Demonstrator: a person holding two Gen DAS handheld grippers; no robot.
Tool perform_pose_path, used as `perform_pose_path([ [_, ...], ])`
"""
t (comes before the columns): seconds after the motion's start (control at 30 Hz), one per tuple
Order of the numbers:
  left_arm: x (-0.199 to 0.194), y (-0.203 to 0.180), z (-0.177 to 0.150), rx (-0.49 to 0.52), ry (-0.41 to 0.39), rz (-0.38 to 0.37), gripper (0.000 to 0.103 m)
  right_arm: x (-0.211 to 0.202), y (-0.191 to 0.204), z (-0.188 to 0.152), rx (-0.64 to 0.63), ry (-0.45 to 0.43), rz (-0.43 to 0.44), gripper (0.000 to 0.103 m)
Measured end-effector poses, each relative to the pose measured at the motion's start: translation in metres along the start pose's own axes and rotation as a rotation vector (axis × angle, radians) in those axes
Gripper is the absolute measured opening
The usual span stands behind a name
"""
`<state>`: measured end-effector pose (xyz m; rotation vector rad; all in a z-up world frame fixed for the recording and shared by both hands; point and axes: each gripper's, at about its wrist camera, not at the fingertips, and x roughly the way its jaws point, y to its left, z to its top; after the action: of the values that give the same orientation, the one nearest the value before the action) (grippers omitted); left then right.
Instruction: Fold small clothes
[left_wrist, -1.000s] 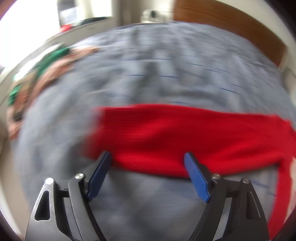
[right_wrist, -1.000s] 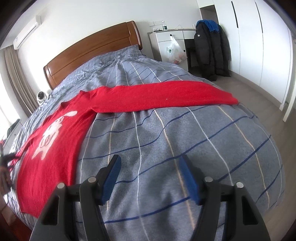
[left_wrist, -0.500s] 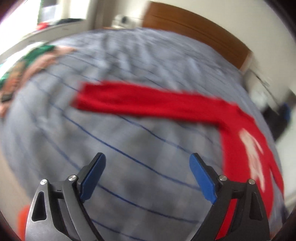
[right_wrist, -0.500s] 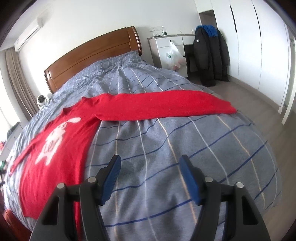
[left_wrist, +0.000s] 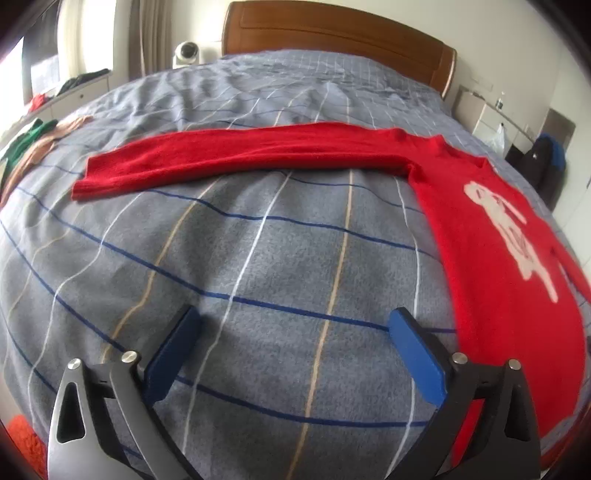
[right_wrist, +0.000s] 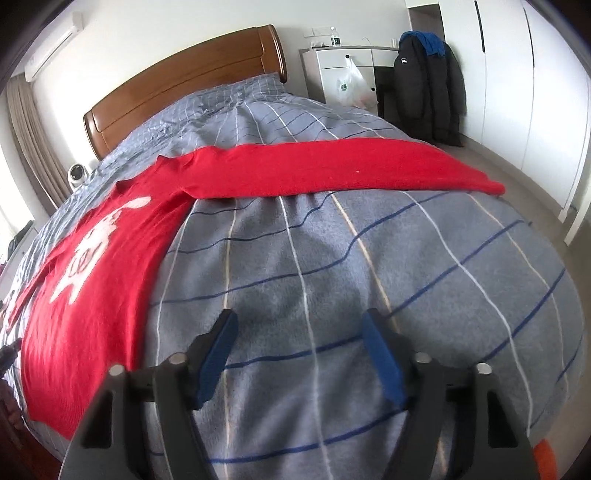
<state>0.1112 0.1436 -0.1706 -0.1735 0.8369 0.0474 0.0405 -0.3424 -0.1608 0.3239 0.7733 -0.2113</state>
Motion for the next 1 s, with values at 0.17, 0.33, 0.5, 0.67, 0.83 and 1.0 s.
perform_pose_path([
  [0.17,0.002,-0.006,-0.005,0.03,-0.015,0.034,0.103,0.006,0.012,-0.005,-0.066,0.007,-0.045,0.083],
  [0.33,0.002,-0.005,-0.006,0.03,-0.02,0.034,0.103,0.01,0.013,-0.007,-0.07,0.007,-0.048,0.086],
  [0.5,0.003,-0.006,-0.007,0.042,-0.023,0.048,0.103,0.011,0.015,-0.007,-0.085,0.006,-0.058,0.088],
  [0.67,0.004,-0.007,-0.007,0.045,-0.023,0.052,0.103,0.011,0.015,-0.007,-0.086,0.005,-0.058,0.088],
  [0.83,0.003,-0.007,-0.008,0.047,-0.025,0.053,0.103,0.012,0.015,-0.007,-0.087,0.006,-0.059,0.088],
  [1.0,0.004,-0.008,-0.008,0.053,-0.029,0.061,0.103,0.012,0.015,-0.007,-0.087,0.006,-0.059,0.088],
])
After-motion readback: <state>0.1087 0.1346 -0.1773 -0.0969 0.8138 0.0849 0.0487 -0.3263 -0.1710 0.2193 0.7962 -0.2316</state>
